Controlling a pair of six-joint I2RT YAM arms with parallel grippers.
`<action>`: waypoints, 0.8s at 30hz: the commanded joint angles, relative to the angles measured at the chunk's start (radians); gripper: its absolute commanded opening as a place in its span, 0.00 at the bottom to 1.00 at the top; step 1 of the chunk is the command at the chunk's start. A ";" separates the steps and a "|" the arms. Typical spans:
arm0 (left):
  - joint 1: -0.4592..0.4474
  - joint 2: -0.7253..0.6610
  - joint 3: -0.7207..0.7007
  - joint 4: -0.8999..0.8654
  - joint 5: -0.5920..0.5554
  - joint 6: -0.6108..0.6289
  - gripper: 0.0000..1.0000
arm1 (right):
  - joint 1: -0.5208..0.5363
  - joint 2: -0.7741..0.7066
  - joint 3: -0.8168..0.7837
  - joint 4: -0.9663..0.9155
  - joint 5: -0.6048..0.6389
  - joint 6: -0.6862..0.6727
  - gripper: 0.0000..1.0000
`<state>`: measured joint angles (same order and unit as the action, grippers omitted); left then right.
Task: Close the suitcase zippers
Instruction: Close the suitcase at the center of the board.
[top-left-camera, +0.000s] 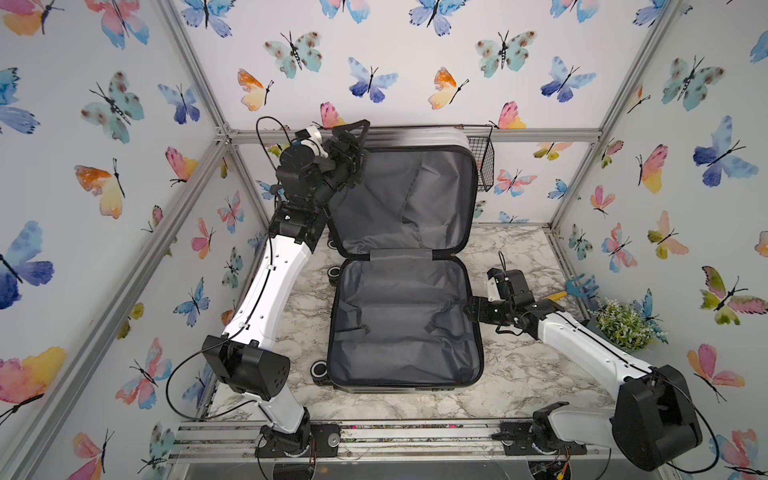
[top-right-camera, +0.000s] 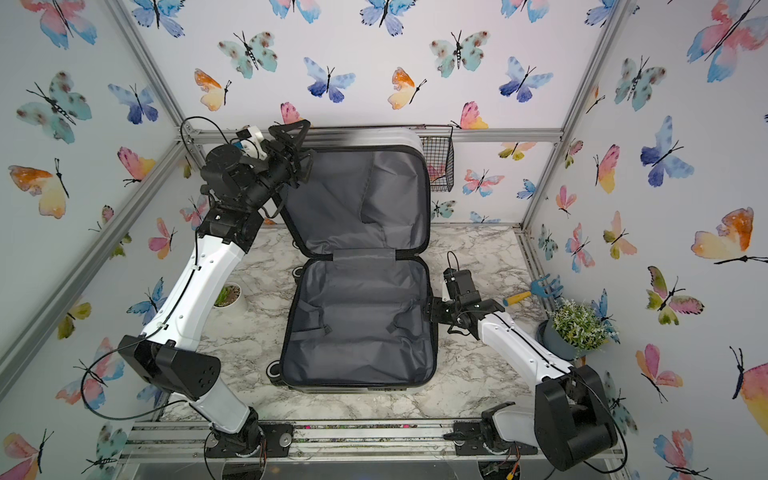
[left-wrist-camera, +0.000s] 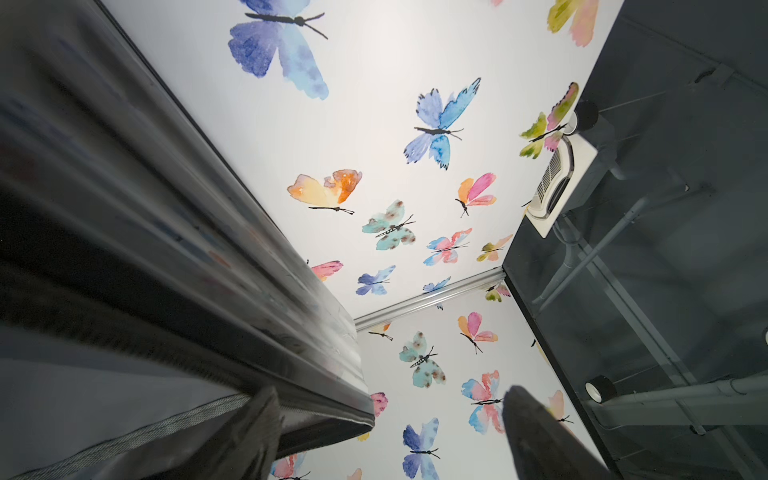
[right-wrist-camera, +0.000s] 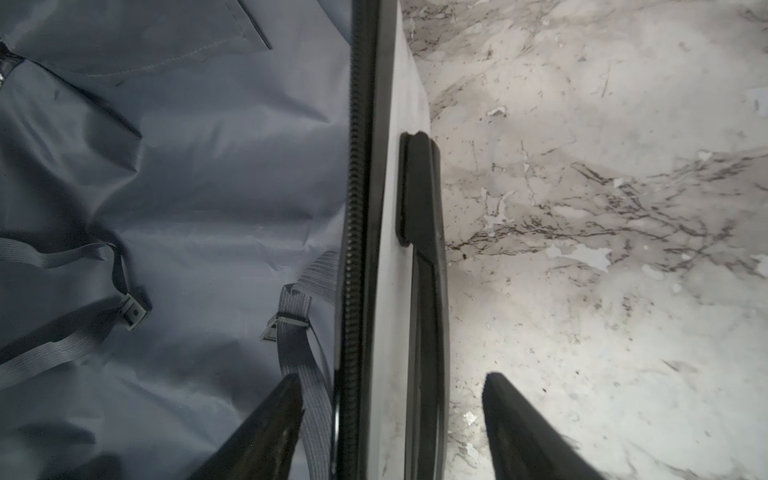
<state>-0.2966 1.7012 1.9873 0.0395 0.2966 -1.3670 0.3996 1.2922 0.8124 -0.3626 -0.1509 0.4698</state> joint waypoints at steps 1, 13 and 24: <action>-0.004 0.081 0.116 -0.116 -0.006 0.006 0.82 | 0.008 0.005 0.016 0.021 0.022 0.025 0.69; -0.010 -0.008 0.102 -0.364 -0.135 0.112 0.79 | 0.010 0.022 0.023 0.006 0.050 0.018 0.66; 0.001 0.009 0.090 -0.337 -0.132 0.111 0.80 | 0.011 0.050 0.019 0.024 0.039 0.021 0.55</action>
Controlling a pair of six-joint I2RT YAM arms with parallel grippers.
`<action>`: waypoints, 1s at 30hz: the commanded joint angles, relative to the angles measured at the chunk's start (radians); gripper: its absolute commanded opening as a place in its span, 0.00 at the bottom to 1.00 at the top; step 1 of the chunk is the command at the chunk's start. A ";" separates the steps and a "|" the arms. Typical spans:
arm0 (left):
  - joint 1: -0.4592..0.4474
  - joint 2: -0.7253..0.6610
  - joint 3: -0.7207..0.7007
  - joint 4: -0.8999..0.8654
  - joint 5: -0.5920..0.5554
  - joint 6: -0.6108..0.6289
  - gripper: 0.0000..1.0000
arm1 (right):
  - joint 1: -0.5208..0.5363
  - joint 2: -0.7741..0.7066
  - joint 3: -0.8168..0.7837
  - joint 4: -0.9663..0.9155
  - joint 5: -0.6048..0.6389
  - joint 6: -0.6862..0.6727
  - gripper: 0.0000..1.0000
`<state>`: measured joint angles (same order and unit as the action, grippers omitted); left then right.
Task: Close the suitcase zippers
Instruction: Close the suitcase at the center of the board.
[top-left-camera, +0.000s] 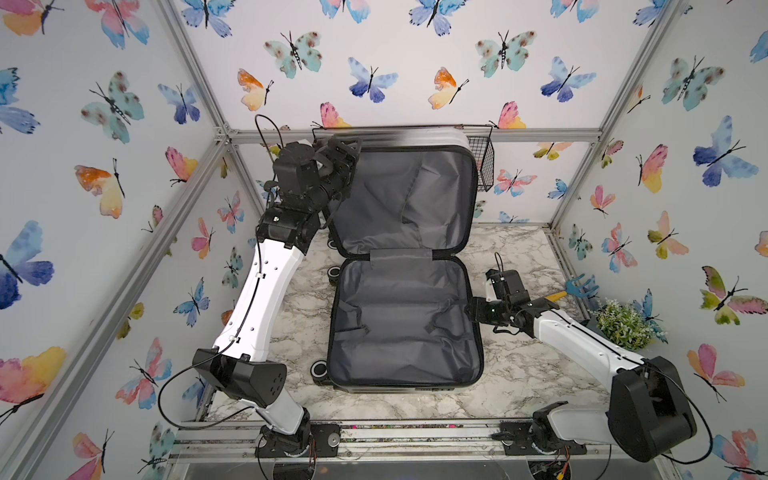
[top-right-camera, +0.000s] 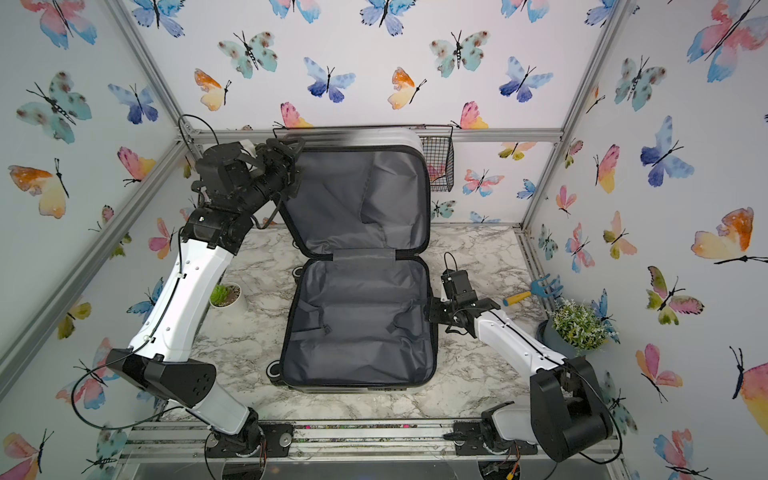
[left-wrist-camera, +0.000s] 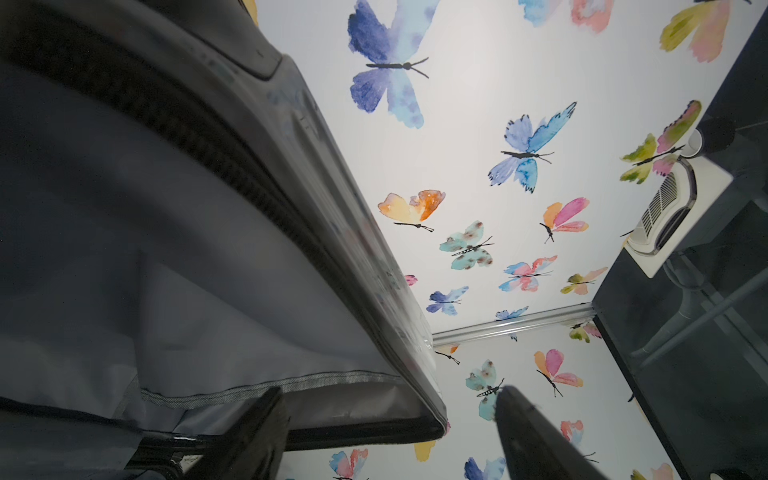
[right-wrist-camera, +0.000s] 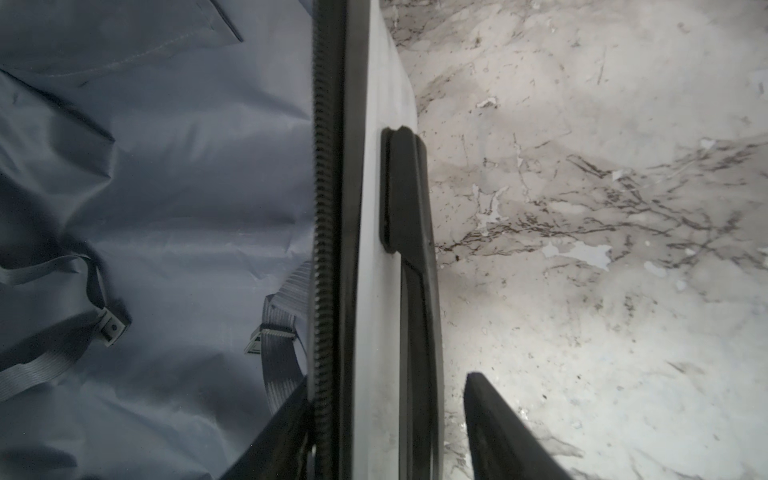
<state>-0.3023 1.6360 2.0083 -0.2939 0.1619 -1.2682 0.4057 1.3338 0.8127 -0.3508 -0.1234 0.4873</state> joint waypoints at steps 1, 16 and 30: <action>0.006 0.109 0.118 -0.017 0.009 0.009 0.80 | 0.004 0.008 0.016 0.013 0.015 0.006 0.53; 0.015 0.307 0.332 0.017 0.091 -0.056 0.28 | 0.004 0.017 0.009 0.055 0.017 0.102 0.20; -0.153 -0.098 -0.020 0.042 0.066 0.015 0.05 | 0.074 0.104 0.070 0.199 0.093 0.417 0.06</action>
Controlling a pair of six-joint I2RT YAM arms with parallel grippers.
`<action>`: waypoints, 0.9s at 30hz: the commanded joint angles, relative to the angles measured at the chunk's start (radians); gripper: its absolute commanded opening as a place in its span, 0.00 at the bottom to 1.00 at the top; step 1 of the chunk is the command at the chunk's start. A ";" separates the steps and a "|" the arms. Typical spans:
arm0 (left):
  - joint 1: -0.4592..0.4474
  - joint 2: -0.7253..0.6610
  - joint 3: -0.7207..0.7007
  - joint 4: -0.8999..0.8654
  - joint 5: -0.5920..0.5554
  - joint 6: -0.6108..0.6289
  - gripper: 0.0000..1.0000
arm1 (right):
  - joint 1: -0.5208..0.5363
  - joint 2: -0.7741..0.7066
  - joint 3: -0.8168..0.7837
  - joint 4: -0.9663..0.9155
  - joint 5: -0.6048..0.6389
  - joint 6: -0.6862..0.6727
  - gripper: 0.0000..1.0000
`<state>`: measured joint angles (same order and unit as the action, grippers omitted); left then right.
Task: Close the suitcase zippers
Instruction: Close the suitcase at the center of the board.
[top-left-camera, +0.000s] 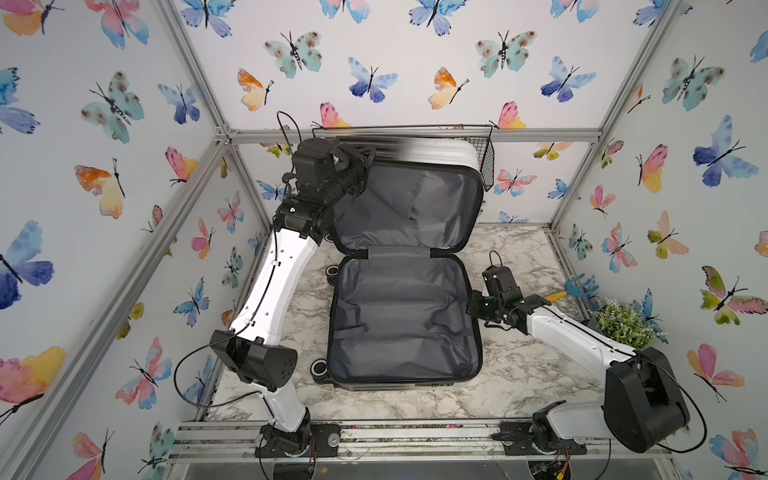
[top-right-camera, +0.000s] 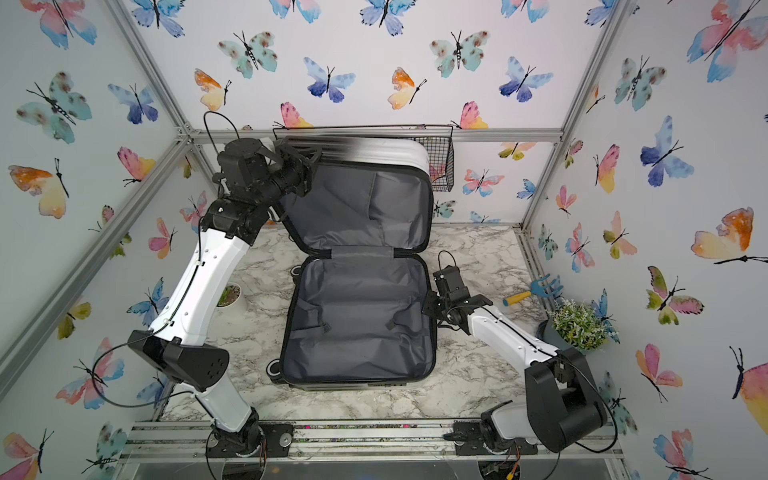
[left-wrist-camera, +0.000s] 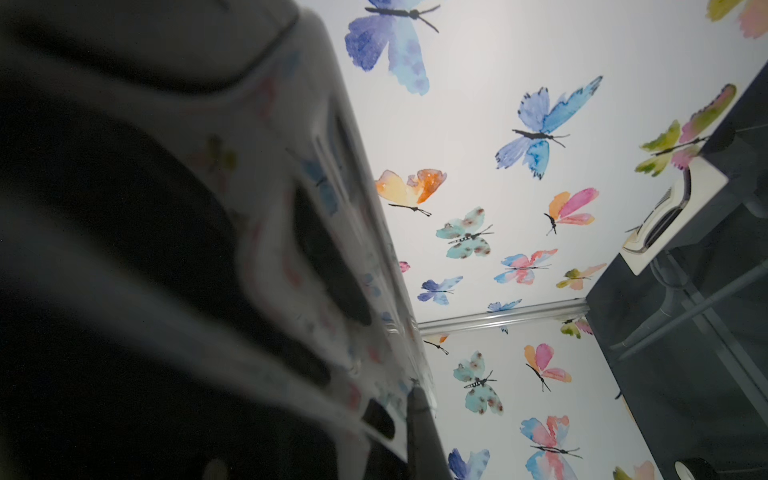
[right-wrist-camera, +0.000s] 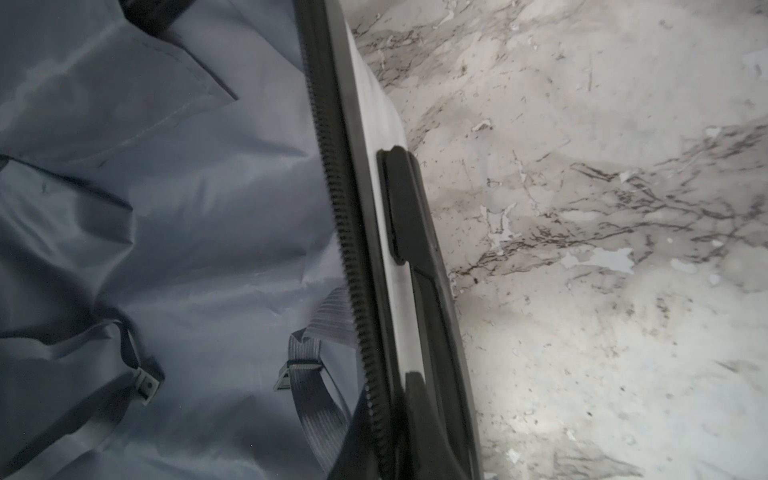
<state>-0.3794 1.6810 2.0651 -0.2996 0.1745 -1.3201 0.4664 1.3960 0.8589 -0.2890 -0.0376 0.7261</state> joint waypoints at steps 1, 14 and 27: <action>-0.097 -0.184 -0.123 0.049 0.043 0.068 0.05 | 0.015 0.047 0.029 0.146 0.018 0.198 0.06; -0.254 -0.691 -0.686 -0.170 -0.188 0.030 0.11 | 0.015 0.099 0.031 0.310 0.018 0.196 0.25; -0.263 -0.726 -0.683 -0.418 -0.187 0.131 0.50 | -0.090 -0.076 -0.029 0.082 0.023 -0.039 0.67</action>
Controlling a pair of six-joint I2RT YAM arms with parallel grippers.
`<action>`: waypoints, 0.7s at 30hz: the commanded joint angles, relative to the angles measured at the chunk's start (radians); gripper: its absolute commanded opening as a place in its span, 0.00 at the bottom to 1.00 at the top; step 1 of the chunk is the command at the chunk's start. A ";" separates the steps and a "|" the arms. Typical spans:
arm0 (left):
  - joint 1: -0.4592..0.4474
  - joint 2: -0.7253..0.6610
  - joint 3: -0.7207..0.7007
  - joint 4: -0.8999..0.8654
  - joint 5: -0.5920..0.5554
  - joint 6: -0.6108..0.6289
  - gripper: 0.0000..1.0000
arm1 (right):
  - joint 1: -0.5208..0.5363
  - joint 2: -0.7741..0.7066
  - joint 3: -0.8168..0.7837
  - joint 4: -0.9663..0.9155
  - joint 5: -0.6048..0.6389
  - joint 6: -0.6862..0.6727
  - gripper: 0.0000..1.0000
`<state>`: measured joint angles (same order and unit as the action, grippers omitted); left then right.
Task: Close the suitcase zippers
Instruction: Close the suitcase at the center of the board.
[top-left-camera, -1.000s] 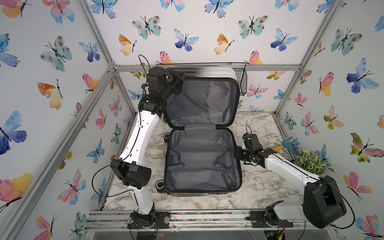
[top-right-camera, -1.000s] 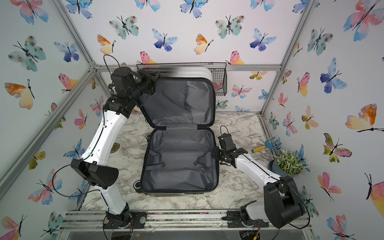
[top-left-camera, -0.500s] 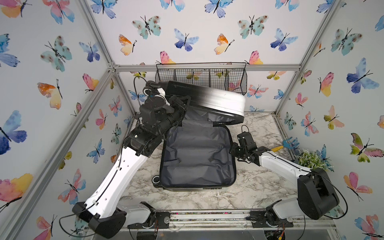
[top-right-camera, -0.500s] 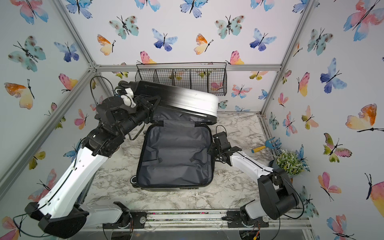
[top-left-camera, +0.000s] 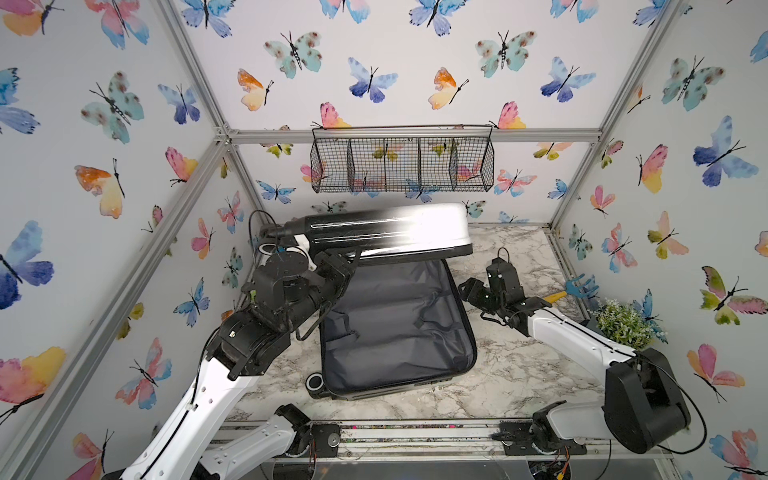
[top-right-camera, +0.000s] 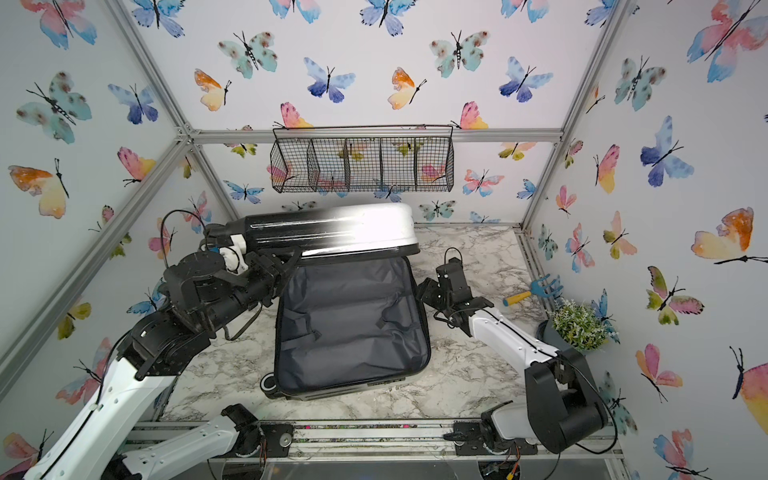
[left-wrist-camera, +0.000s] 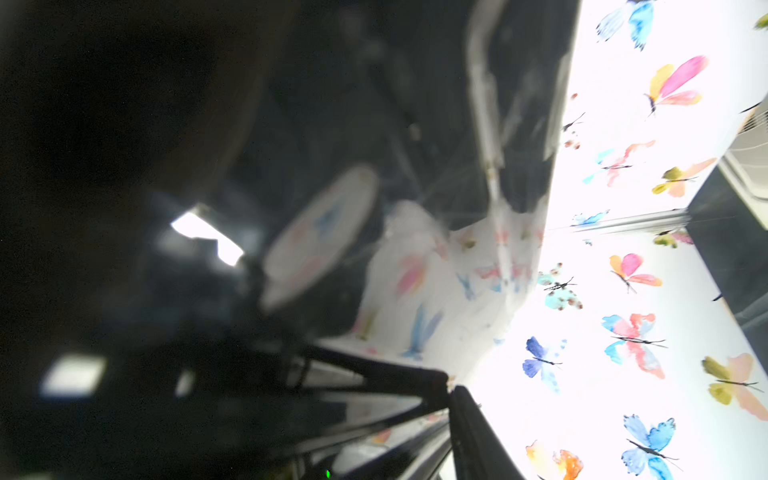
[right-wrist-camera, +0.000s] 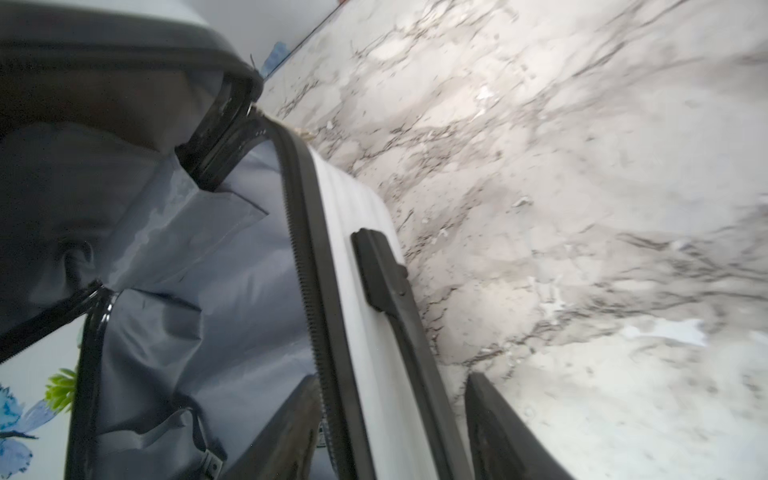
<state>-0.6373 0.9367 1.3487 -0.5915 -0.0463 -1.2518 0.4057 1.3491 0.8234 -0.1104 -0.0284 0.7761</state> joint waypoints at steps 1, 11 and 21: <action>-0.006 0.024 0.059 -0.153 0.022 0.087 0.54 | -0.041 -0.041 0.017 -0.119 0.015 -0.121 0.69; -0.007 0.035 0.358 -0.378 -0.153 0.251 0.98 | -0.203 -0.056 0.168 -0.284 0.040 -0.276 0.78; -0.005 0.088 0.620 -0.609 -0.398 0.415 0.99 | -0.234 0.057 0.356 -0.262 -0.116 -0.355 0.80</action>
<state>-0.6437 1.0080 2.0033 -1.0977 -0.3180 -0.9295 0.1745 1.3952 1.1488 -0.3649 -0.0467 0.4606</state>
